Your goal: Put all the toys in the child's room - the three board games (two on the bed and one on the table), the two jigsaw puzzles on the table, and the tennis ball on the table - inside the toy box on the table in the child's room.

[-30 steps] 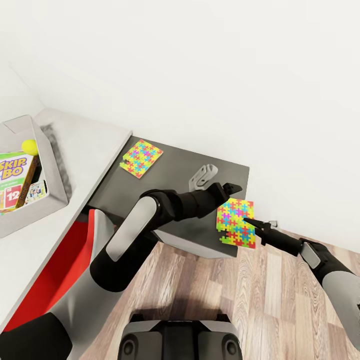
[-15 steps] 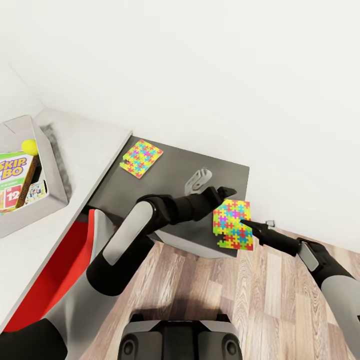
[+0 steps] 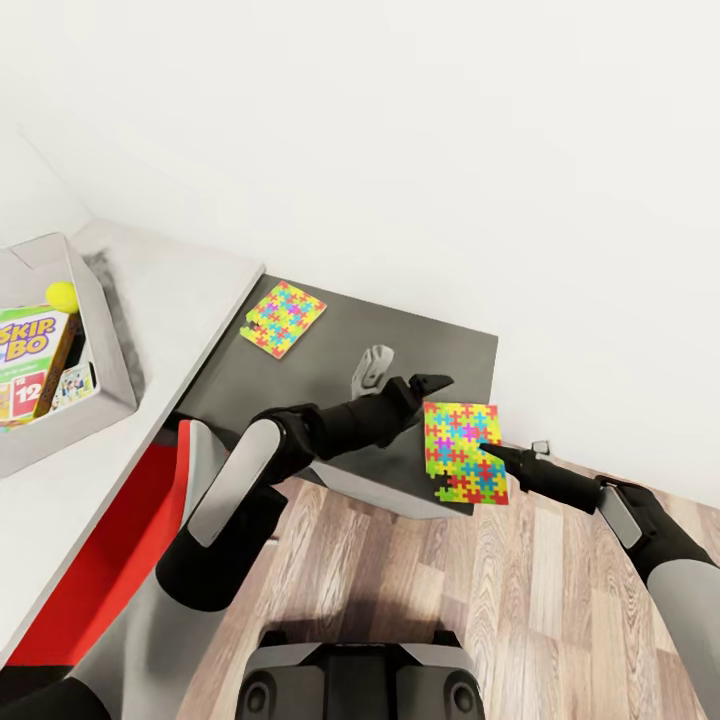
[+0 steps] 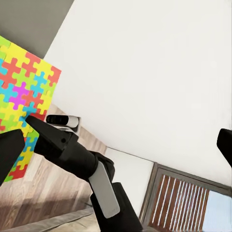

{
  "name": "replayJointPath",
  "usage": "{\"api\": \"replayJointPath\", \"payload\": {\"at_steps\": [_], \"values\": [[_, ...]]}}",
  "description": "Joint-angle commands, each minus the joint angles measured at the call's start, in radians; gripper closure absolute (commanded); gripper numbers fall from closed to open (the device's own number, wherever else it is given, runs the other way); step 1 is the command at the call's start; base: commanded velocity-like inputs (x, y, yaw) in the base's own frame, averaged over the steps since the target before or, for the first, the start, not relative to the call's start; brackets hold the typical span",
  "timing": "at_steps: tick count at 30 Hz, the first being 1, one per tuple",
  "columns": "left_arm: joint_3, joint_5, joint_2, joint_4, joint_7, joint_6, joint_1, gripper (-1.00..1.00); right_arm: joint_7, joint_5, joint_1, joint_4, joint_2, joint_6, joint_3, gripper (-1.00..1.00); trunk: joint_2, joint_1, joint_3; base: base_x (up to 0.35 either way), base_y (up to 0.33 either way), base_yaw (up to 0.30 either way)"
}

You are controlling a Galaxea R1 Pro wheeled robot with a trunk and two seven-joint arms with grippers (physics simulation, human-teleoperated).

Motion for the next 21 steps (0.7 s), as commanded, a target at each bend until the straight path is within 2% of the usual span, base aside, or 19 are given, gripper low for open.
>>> {"api": "replayJointPath", "payload": {"at_steps": [1,8,21], "values": [[0.003,0.009,-0.001,-0.001,0.001,0.006,0.001,-1.0,-0.007,-0.001,0.0,-0.001,0.037,0.006,0.002,1.0,-0.001,0.001,0.0,0.0,0.0,-0.032],[0.012,0.01,-0.001,-0.001,-0.032,0.024,0.005,-1.0,-0.035,-0.002,0.002,-0.005,0.036,0.007,0.001,1.0,-0.001,0.001,0.011,0.0,0.0,-0.049],[0.013,0.01,-0.002,-0.001,-0.06,0.029,0.006,-1.0,-0.047,-0.003,0.003,-0.004,0.036,0.006,0.001,1.0,-0.001,0.001,0.031,0.0,0.0,-0.064]]}}
